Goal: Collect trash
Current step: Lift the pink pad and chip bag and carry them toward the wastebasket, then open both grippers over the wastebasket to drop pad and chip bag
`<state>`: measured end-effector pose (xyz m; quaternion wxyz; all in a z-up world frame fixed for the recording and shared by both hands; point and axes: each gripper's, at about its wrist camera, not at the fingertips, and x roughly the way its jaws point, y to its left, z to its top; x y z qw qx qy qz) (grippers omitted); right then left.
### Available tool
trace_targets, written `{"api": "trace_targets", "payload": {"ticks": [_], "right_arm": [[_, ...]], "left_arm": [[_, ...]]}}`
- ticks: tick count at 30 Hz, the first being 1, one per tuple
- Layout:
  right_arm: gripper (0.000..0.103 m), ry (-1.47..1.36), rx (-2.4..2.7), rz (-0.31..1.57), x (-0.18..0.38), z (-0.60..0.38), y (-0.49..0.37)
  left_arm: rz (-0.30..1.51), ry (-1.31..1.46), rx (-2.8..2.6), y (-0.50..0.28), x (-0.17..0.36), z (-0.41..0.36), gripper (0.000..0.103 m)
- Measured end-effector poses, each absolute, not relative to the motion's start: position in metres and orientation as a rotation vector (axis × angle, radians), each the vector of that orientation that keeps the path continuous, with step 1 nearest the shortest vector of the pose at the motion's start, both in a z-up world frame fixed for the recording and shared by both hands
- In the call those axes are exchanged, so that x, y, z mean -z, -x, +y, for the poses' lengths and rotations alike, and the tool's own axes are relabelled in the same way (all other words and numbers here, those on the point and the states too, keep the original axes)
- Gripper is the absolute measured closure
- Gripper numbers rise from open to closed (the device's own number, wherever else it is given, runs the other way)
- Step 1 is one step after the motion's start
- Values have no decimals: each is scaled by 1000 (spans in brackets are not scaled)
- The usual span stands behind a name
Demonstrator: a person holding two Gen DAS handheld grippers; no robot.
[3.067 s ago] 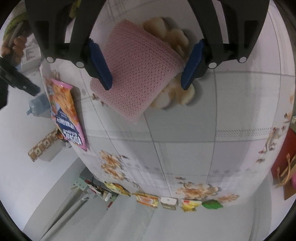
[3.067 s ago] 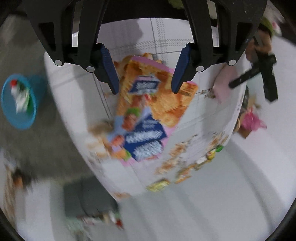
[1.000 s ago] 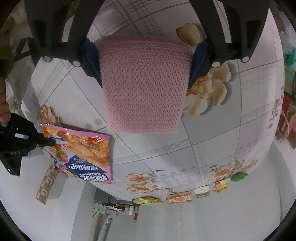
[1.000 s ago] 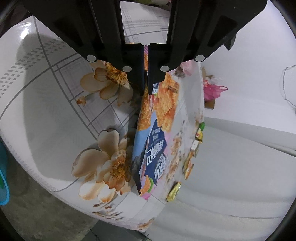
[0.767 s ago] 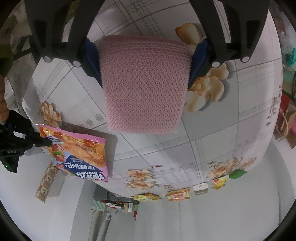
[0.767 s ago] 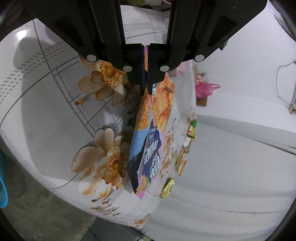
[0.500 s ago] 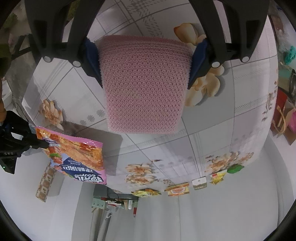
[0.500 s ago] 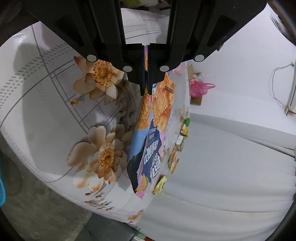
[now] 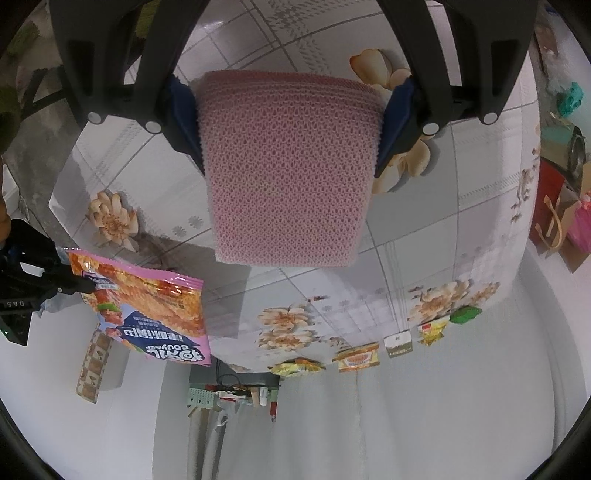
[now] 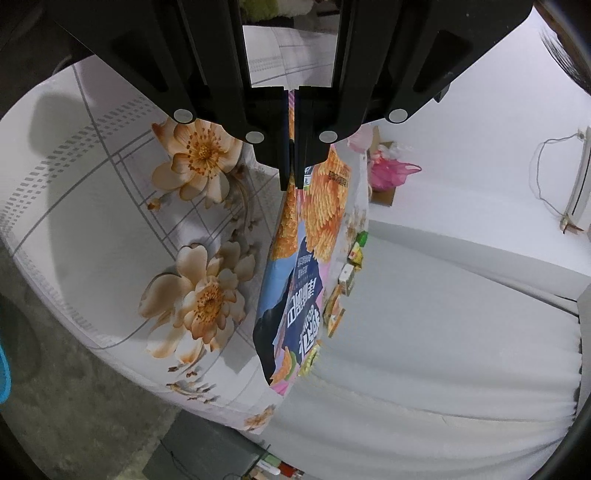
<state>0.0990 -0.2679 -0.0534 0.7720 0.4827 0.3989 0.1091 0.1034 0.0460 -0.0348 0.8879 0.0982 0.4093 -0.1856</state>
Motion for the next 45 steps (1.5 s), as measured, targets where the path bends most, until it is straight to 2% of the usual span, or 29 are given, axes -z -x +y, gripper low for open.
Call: {"api": "trace_targets", "payload": {"ticks": [18,24,30,36,39,45], "right_arm": [[103,-1131,-203,730,59,-324,-25],[103,-1198,-110,628,68,-362,18],[103,-1288,54,528,86,-422,68],[103,-1328,278,468,115,-478,112],[103,-1369,346,451,137,-501,121],[102,-1475,431,451,180,-549,108]], "left_arm": [[754,-245,486,-97,-6,-11,23],[718,-246,672,-113,-37,-80,23],[785,-235,893,-133,-49,-186,23],[1007,-263,1078,-157,-8,-335,23],[1109,-346,1123,-162,33,-415,23],[1258,-427,1118,-173,110,-517,23]]}}
